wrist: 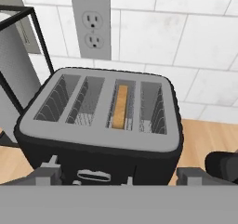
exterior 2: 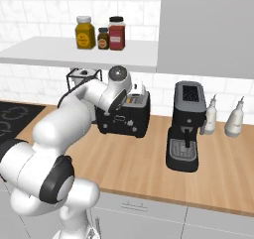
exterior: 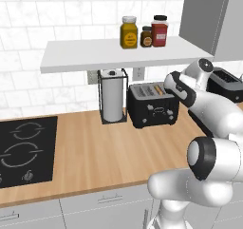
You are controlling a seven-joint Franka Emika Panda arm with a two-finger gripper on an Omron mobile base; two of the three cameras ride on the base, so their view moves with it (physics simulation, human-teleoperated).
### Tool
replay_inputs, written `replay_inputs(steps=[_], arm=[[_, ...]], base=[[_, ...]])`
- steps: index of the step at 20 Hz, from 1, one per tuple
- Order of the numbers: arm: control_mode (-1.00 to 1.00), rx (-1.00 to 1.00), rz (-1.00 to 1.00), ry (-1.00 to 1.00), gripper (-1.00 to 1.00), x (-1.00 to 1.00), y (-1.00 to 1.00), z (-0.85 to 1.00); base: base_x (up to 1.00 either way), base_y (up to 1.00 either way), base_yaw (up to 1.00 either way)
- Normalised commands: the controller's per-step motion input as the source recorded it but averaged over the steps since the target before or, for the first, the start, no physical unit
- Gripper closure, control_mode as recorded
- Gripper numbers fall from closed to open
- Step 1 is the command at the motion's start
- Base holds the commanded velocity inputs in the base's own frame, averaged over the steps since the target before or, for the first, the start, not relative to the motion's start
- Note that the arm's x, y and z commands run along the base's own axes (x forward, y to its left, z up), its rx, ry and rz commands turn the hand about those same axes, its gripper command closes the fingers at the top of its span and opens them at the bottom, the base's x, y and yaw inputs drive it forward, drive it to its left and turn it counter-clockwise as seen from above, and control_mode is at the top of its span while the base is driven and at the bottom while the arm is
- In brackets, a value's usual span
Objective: Start the toaster. Once the lever pops up, take the bread to the plate on the dining counter.
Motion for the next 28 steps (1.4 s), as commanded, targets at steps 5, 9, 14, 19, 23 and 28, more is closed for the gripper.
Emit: replay_inputs(steps=[5, 9, 14, 19, 23, 28], arm=[[-1.00, 0.00, 0.00, 0.00, -1.00, 0.00, 0.00, 0.00], [-1.00, 0.00, 0.00, 0.00, -1.00, 0.00, 0.00, 0.00], [-1.00, 0.00, 0.00, 0.00, -1.00, 0.00, 0.00, 0.00], [-1.00, 0.00, 0.00, 0.00, -1.00, 0.00, 0.00, 0.00], [-1.00, 0.00, 0.00, 0.00, -1.00, 0.00, 0.00, 0.00], [-1.00, 0.00, 0.00, 0.00, -1.00, 0.00, 0.00, 0.00]], base=[[0.00, 0.00, 0.00], [0.00, 0.00, 0.00], [0.00, 0.00, 0.00], [0.00, 0.00, 0.00], [0.00, 0.00, 0.00], [0.00, 0.00, 0.00]])
